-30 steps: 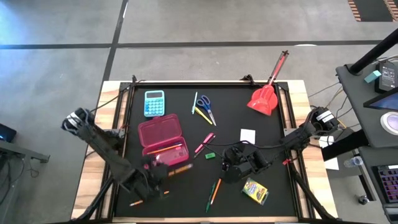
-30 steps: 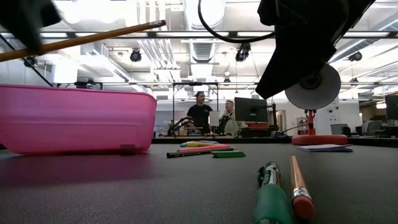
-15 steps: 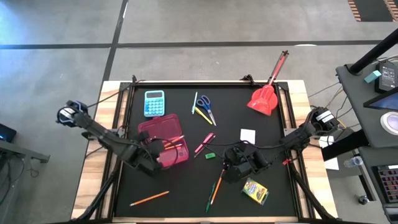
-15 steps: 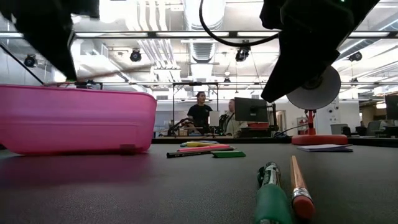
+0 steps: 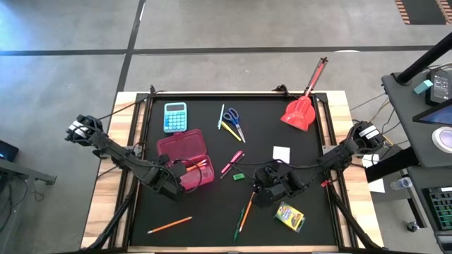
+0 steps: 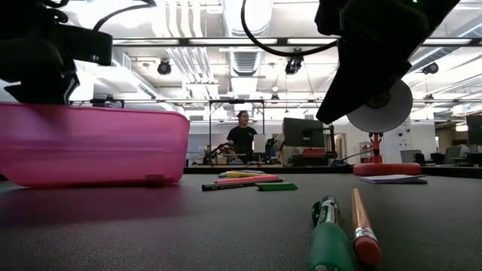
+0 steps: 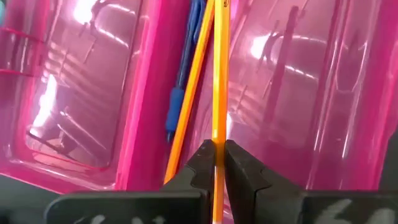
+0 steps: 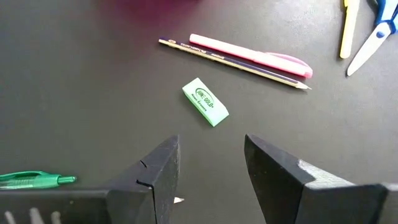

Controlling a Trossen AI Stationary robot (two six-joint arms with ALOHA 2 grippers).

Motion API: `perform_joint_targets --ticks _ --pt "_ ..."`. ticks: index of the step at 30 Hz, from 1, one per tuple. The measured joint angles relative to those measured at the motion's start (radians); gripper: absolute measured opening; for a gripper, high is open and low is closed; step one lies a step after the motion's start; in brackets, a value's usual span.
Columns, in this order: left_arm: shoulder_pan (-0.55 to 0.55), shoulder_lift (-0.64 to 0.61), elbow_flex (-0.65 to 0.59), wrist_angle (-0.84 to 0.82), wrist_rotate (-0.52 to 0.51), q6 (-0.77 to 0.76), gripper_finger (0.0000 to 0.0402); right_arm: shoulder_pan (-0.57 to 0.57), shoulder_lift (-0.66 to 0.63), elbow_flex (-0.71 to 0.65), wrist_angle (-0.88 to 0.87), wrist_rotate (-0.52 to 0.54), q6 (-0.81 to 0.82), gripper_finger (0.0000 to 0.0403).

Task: Pack school essentials
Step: Put the yellow pencil into the pink supply box

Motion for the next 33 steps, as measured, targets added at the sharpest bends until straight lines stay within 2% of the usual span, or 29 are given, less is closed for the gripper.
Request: perform_joint_targets --ticks 4,14,23,26,33 --pt "0.000 0.000 -0.001 0.018 0.004 0.001 0.0020 0.000 0.000 -0.001 0.000 0.000 0.001 0.0171" --pt "0.010 -0.002 0.012 0.006 0.008 0.046 0.0104 0.000 0.000 -0.002 0.000 0.000 0.001 0.0171" --pt "0.033 -0.007 0.154 -0.003 -0.061 0.188 0.0111 0.000 0.000 -0.002 -0.001 -0.002 0.027 0.0171" --pt "0.026 -0.003 0.186 0.070 -0.062 0.227 0.0111 0.000 0.000 -0.002 -0.001 -0.002 0.027 0.0171" --pt "-0.100 0.075 0.153 0.459 -0.054 0.316 0.0111 0.000 0.001 -0.002 -0.001 -0.001 0.027 0.0171"
